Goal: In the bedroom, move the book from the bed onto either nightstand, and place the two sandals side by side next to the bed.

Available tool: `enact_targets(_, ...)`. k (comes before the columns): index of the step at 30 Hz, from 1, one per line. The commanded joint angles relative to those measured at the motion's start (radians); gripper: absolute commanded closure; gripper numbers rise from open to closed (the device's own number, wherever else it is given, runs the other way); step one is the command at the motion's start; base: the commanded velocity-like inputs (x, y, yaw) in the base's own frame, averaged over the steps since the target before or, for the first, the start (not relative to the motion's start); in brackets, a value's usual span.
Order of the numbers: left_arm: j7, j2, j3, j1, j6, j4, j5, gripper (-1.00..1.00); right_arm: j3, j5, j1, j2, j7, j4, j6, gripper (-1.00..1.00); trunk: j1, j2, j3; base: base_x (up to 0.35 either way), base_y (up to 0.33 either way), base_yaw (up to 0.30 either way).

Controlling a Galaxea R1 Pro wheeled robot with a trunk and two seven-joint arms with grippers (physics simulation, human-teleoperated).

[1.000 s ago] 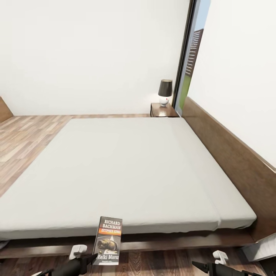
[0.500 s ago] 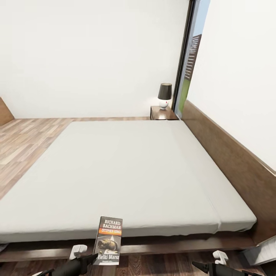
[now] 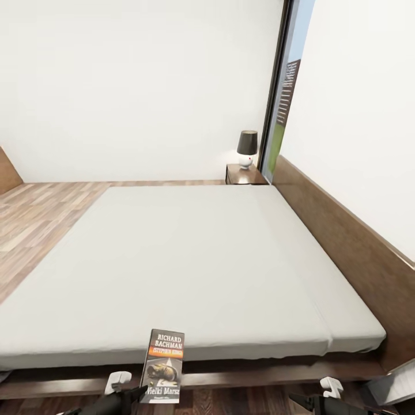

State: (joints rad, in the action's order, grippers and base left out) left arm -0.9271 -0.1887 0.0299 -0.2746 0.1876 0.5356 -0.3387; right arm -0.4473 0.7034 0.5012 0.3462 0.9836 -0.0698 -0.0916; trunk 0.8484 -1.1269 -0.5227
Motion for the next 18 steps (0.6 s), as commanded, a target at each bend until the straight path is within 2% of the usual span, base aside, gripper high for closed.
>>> enact_targets(1,-0.003,0.0,0.001,0.0,0.01,0.0,-0.006,1.0,-0.006,0.01,0.0,0.001,0.003,-0.001,-0.01,-1.0,0.0,-0.001,0.001,0.0,0.0,0.0)
enact_targets(8,-0.003,0.013,0.001,0.0,0.01,0.0,-0.005,1.0,-0.006,0.01,0.0,0.001,0.001,0.004,-0.009,-1.0,0.0,-0.001,0.012,0.0,0.0,0.0)
enact_targets(18,-0.003,0.015,0.0,-0.001,0.01,0.0,-0.005,1.0,-0.006,0.01,0.0,0.001,0.0,0.005,-0.008,-1.0,0.0,-0.001,0.028,0.0,0.0,0.0)
